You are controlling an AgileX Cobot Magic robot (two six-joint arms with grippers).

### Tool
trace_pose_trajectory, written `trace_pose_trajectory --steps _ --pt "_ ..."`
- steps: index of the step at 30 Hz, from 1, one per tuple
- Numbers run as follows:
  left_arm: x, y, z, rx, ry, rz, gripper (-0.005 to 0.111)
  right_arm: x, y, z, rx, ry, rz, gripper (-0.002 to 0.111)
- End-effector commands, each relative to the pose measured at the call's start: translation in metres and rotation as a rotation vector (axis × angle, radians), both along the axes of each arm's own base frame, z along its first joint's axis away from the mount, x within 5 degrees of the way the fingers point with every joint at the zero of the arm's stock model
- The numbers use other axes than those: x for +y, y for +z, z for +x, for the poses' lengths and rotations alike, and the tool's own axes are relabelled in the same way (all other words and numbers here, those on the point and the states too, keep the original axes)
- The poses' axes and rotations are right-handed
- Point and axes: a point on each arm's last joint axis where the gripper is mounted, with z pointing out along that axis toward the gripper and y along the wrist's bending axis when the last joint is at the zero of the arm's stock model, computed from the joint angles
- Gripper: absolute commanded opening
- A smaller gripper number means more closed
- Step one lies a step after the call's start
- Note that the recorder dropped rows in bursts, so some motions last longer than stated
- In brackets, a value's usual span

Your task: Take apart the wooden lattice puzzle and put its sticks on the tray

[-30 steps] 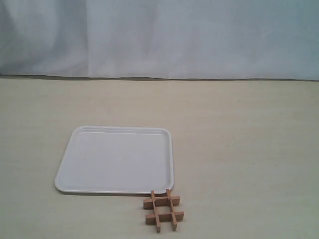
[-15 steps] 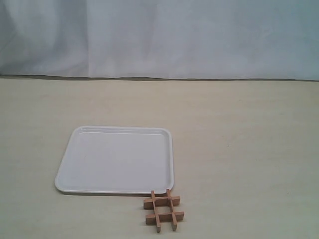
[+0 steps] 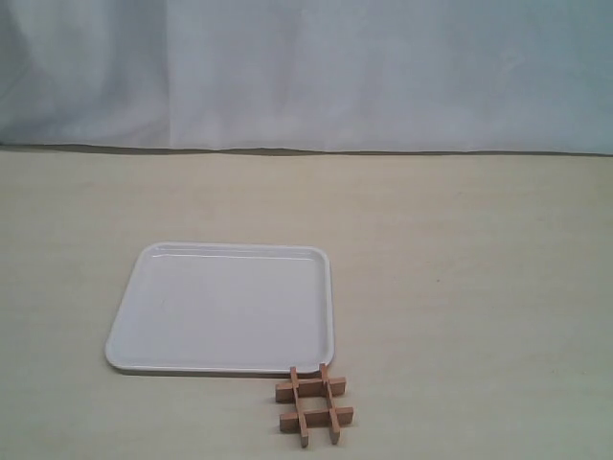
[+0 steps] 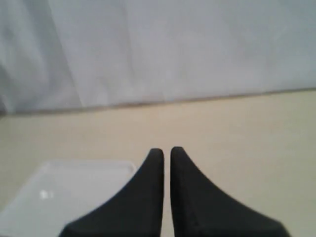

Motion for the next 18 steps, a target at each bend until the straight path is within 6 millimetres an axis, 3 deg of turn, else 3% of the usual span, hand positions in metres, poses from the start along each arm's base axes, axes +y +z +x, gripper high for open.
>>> trace_pose_trajectory --steps 1,10,18 --pt "0.0 0.0 0.0 -0.006 0.001 -0.014 0.0 0.004 -0.001 0.025 0.371 0.116 -0.135 0.005" --pt "0.0 0.0 0.0 -0.006 0.001 -0.014 0.0 0.019 -0.035 0.062 0.681 0.243 -0.078 0.005" --pt "0.0 0.0 0.0 -0.006 0.001 -0.014 0.0 0.066 -0.063 0.08 0.79 0.328 -0.178 0.005"
